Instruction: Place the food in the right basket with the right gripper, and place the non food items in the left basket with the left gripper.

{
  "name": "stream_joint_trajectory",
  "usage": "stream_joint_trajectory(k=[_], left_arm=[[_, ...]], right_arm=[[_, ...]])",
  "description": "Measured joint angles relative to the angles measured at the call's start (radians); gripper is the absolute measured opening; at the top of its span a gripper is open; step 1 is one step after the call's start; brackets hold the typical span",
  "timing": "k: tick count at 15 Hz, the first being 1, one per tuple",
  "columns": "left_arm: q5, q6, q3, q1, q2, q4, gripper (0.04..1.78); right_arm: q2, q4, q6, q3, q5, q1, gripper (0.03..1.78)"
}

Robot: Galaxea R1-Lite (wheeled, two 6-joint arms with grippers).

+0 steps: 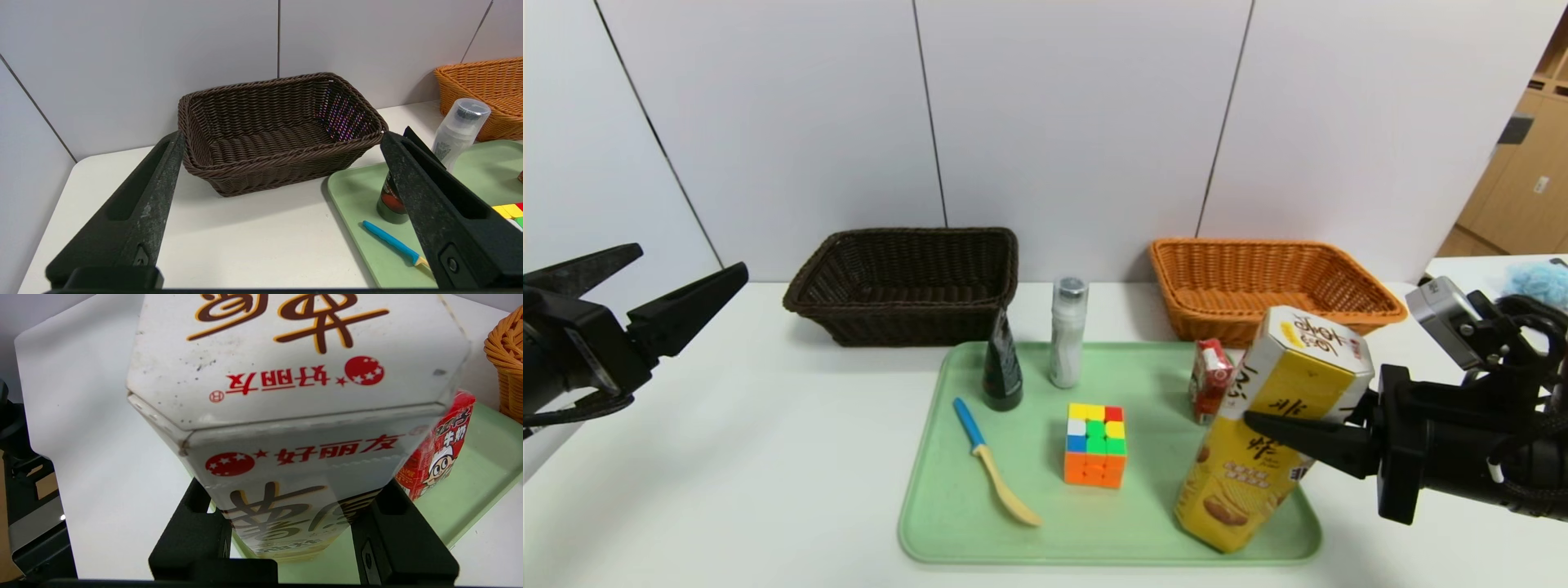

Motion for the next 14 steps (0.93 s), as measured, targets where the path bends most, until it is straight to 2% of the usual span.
stream_joint_trajectory(k=[4,8,10,14], left_arm=[[-0.007,-0.003,0.008,-0.003,0.002,0.0,1.69],[-0.019,-0.004,0.021,-0.004,0.0,-0.001,1.69],[-0.018,-0.006,0.023,-0.004,0.0,-0.001,1.69],[-0.018,-0.01,0.014,-0.004,0.01,-0.004,1.69]], right_arm=[[-0.042,-0.001,0.078,-0.014,0.01,0.002,0.78],[-0.098,0.0,0.261,-0.14,0.013,0.004,0.78],[-0.09,0.0,0.274,-0.228,-0.011,-0.058,0.78],[0.017,0.008,0.273,-0.44,-0.057,-0.243,0.78]])
